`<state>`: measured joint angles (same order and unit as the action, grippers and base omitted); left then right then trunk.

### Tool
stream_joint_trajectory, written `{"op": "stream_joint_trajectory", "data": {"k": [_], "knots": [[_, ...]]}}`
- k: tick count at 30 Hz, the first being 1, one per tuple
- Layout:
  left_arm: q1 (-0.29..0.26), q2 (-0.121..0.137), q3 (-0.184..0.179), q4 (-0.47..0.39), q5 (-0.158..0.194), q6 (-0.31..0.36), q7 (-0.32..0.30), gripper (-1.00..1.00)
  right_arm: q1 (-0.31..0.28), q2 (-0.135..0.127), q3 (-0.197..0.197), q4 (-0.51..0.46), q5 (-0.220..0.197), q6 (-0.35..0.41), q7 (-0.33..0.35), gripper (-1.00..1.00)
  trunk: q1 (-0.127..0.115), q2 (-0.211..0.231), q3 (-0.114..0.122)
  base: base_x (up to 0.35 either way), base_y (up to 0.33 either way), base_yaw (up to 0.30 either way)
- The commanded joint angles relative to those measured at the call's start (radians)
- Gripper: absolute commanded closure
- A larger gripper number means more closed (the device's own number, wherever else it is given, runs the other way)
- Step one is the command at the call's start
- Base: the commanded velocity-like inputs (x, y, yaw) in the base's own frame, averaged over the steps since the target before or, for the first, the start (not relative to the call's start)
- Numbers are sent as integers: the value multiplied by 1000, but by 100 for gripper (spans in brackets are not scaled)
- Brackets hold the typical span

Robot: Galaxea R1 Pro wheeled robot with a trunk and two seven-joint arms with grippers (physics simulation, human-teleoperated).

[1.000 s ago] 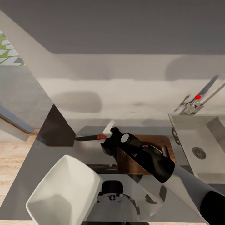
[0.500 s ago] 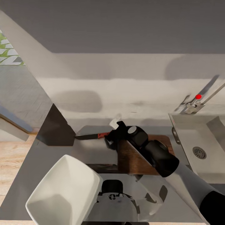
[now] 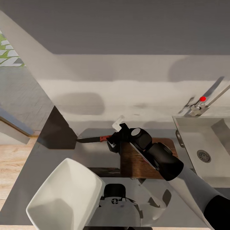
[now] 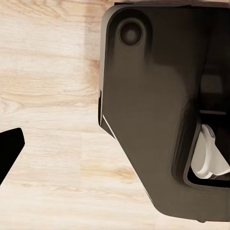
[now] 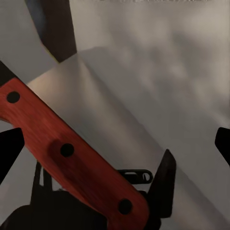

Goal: In the kitchen, take the Vidalia onion out of the sink, dice it on the chopping board with the paring knife, put the diced onion into the bowl on the countertop, then place both the paring knife and the chopping board into the sink.

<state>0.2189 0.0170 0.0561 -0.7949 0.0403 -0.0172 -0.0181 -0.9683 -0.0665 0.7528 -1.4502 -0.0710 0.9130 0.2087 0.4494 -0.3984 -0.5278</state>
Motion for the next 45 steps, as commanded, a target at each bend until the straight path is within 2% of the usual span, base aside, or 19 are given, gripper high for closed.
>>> {"op": "stream_joint_trajectory", "data": {"k": [1,10,19,26,45], "knots": [[0,0,1,-1,4,-1,-2,-100,-1,0,1,-1,-7,4,-3,-100,1,-2,-1,0,0,0],[0,0,1,-1,4,-1,-2,-100,-1,2,2,0,-13,3,1,-100,1,-2,-1,0,0,0],[0,0,1,-1,4,-1,-2,-100,-1,-1,2,2,-13,-13,45,-100,1,-2,-1,0,0,0],[0,0,1,-1,4,-1,-2,-100,-1,-2,2,12,-13,-50,47,-100,1,-2,-1,0,0,0],[0,0,1,-1,4,-1,-2,-100,0,1,3,26,-13,-55,49,-100,1,-2,-1,0,0,0]]}}
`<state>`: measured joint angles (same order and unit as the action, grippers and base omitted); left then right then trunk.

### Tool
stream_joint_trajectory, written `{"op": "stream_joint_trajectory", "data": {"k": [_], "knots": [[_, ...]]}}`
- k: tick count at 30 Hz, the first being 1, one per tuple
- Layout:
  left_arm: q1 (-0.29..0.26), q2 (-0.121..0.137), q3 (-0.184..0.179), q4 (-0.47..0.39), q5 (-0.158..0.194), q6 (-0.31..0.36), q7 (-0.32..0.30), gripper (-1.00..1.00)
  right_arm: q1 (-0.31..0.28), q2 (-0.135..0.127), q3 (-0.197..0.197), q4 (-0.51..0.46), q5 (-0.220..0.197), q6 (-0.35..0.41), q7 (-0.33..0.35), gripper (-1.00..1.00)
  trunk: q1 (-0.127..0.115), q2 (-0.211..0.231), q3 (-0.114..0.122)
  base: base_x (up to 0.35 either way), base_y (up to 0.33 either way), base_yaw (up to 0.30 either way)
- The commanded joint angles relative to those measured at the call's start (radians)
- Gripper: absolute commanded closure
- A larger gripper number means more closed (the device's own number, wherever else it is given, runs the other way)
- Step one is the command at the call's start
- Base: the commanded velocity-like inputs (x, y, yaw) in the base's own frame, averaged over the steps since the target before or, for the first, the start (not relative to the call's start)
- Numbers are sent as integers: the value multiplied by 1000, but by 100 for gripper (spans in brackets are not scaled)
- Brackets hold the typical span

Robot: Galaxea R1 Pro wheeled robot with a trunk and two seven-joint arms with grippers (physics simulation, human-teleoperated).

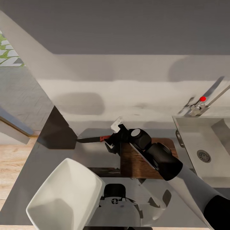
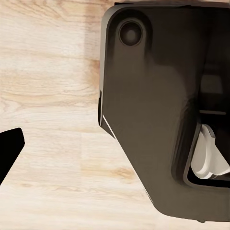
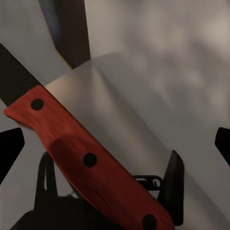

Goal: In the kitchen, take the Vidalia onion out of the sink, dice it on the chopping board with the paring knife, put the diced onion into the bowl on the countertop, then place both the paring knife and the chopping board into the sink.

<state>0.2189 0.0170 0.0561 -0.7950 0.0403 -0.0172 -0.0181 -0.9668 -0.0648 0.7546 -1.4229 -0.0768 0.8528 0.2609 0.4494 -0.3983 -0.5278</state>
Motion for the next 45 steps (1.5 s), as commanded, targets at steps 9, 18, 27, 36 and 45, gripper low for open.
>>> {"op": "stream_joint_trajectory", "data": {"k": [9,18,27,36,45], "knots": [[0,0,1,-1,4,-1,-2,-100,-1,2,2,16,-8,-9,-4,-100,1,-2,-6,0,0,0],[0,0,1,-1,4,-1,-2,-100,-1,2,2,21,-8,-12,-3,-100,1,-2,-20,0,0,0],[0,0,1,-1,4,-1,-2,-100,-1,2,2,34,-9,-14,-3,-100,1,-2,-34,0,0,0],[0,0,1,0,4,-1,-2,-100,-1,2,3,35,-9,-14,-3,-100,1,-2,-48,0,0,0],[0,0,1,0,4,-1,-2,-100,-1,3,5,38,-9,-14,-3,-100,1,-2,-51,0,0,0]]}}
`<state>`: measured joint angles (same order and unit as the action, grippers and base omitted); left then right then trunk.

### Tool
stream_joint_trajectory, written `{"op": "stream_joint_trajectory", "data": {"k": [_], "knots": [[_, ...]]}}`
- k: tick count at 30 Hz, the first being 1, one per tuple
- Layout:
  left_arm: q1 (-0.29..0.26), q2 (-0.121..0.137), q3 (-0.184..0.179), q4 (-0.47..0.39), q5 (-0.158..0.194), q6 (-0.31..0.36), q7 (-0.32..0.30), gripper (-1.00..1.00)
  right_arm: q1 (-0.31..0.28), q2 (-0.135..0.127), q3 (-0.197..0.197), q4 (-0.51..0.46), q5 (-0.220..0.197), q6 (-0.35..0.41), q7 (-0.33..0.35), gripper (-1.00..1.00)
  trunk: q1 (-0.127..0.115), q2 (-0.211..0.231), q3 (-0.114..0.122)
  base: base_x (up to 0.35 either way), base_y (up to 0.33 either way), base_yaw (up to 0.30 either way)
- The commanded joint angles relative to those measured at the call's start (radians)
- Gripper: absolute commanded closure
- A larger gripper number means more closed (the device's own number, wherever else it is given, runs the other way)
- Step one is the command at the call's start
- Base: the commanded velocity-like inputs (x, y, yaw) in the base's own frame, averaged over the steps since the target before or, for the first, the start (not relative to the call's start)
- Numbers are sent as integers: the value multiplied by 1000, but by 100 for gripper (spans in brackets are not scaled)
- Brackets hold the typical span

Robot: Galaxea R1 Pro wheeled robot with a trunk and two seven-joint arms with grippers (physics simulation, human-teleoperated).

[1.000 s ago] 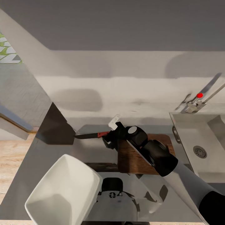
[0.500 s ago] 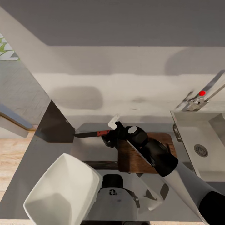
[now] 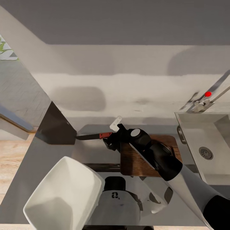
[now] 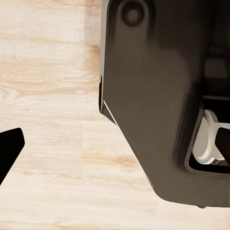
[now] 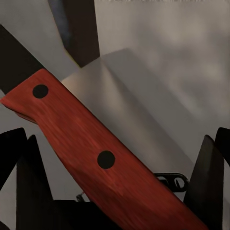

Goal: In the kitchen, take the Vidalia onion out of the sink, dice it on the chopping board with the paring knife, put the diced onion into the bowl on the countertop, then place both the paring knife and the chopping board into the sink.

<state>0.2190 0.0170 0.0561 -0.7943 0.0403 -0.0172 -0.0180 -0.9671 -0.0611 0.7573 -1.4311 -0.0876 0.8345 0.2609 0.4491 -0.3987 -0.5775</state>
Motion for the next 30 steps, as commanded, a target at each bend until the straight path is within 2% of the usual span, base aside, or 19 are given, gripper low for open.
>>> {"op": "stream_joint_trajectory", "data": {"k": [1,30], "knots": [[0,0,1,-2,4,-1,-2,-100,-1,-1,2,46,2,5,-3,-100,1,-1,-1,0,0,0],[0,0,1,-2,4,-1,-2,-100,-1,0,3,46,1,5,-4,-100,1,-1,-1,0,0,0]]}}
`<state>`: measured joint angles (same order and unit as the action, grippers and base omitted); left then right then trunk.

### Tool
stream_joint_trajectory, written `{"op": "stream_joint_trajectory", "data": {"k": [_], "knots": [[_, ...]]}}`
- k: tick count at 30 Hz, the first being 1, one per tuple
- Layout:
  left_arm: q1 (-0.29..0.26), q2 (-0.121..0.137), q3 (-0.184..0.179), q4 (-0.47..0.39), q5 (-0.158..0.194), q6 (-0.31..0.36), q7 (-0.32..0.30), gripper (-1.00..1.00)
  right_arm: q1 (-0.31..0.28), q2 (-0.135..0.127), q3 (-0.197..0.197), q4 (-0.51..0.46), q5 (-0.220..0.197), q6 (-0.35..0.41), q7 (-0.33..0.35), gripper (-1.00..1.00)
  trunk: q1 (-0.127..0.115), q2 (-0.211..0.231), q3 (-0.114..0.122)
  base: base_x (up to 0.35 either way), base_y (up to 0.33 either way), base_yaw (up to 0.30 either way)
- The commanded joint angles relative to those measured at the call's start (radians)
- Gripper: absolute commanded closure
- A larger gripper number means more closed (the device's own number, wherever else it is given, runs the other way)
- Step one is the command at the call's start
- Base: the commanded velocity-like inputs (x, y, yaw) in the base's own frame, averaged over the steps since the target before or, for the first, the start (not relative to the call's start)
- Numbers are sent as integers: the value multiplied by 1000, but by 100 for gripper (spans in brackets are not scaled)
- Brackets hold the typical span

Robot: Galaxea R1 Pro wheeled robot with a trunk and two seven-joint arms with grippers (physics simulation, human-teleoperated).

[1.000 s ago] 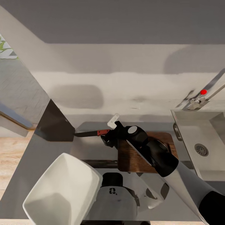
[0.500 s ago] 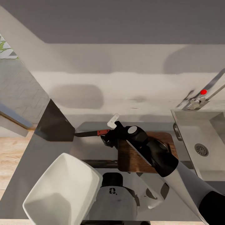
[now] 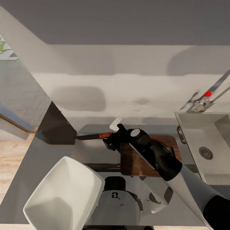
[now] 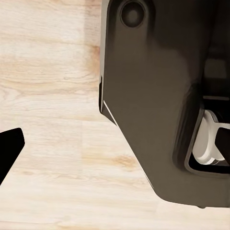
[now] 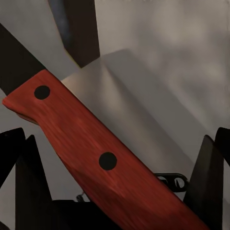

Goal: In the kitchen, take the Vidalia onion out of the sink, dice it on the chopping board with the paring knife, put the diced onion into the bowl on the countertop, then place both the paring knife and the chopping board into the sink.

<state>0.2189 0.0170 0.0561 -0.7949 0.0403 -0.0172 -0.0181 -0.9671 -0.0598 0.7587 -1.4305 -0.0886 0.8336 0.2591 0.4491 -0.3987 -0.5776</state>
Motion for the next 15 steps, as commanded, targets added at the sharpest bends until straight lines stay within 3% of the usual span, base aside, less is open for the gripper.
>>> {"op": "stream_joint_trajectory", "data": {"k": [1,4,5,15], "knots": [[0,0,1,-2,4,-1,-2,-100,-1,-1,2,45,2,6,-2,-100,1,-1,-1,0,0,0],[0,0,1,-2,4,-1,-2,-100,-1,0,2,45,2,6,-3,-100,1,-1,-1,0,0,0],[0,0,1,-3,4,-1,-2,-100,-1,0,2,46,2,6,-3,100,1,-1,-1,0,0,0],[0,0,1,-3,4,-1,-2,-100,-1,1,2,46,2,7,-3,100,1,-1,-1,0,0,0]]}}
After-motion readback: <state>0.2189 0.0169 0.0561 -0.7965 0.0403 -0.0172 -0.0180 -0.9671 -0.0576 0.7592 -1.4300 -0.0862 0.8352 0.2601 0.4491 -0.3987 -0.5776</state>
